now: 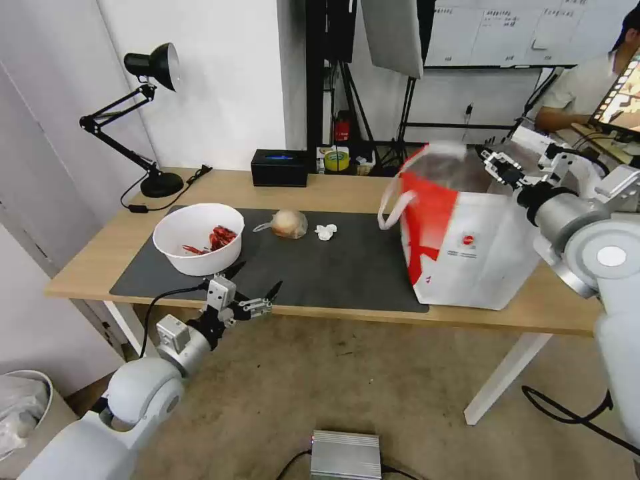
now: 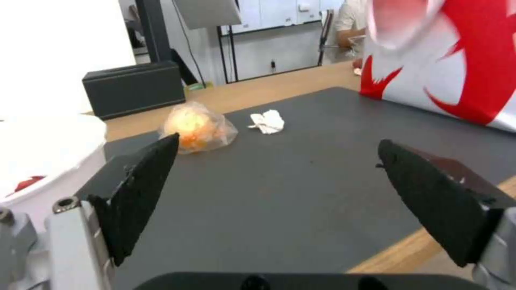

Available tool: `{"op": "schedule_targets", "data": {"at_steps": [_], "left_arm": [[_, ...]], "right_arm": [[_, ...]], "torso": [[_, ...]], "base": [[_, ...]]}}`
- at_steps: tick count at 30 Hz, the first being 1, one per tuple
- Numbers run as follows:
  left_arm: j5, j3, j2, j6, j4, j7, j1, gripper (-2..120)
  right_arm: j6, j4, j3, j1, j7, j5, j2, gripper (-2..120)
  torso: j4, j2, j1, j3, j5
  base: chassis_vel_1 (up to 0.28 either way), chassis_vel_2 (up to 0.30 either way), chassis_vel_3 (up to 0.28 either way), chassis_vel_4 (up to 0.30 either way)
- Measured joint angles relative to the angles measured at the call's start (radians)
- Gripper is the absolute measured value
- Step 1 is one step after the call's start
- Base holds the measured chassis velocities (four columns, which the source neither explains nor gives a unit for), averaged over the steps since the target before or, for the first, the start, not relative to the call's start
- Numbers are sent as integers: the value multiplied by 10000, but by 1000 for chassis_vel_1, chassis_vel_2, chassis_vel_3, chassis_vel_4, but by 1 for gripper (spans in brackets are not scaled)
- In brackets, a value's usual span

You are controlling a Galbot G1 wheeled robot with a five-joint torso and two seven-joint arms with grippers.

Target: Pick up the trash from the table and place it into the takeout bag.

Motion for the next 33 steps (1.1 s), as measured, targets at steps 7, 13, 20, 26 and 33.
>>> {"op": "schedule_targets", "data": {"at_steps": [7,13,20,26,33], "left_arm": [[-81,-74,43,0,5,-43,-31,100],[-113,-229,30,-12,-14,-45,54,100],[-237,-408,95,-166,87,-38,67,100],[-246,-477,40,-252,129,-25,123,100],[-224,-557,-65,-296,166,-3,207,100]], "right_arm": [[46,114,-161,168,-465,260,-47,100],[322,825,-468,349,-1758,464,-159,100],[85,1822,-996,-701,-3482,-1282,-734,100],[1189,2179,-1447,-1977,-4889,-4146,-1090,100],[2064,2163,-1961,-3184,-4889,-5853,-926,100]], "torso": [[-1,0,0,0,1],[1,0,0,0,0],[0,0,0,0,0],[0,1,-1,-1,1],[0,1,-1,0,1]], "base": [[0,0,0,0],[0,0,0,0],[0,0,0,0],[0,0,0,0],[0,0,0,0]]}}
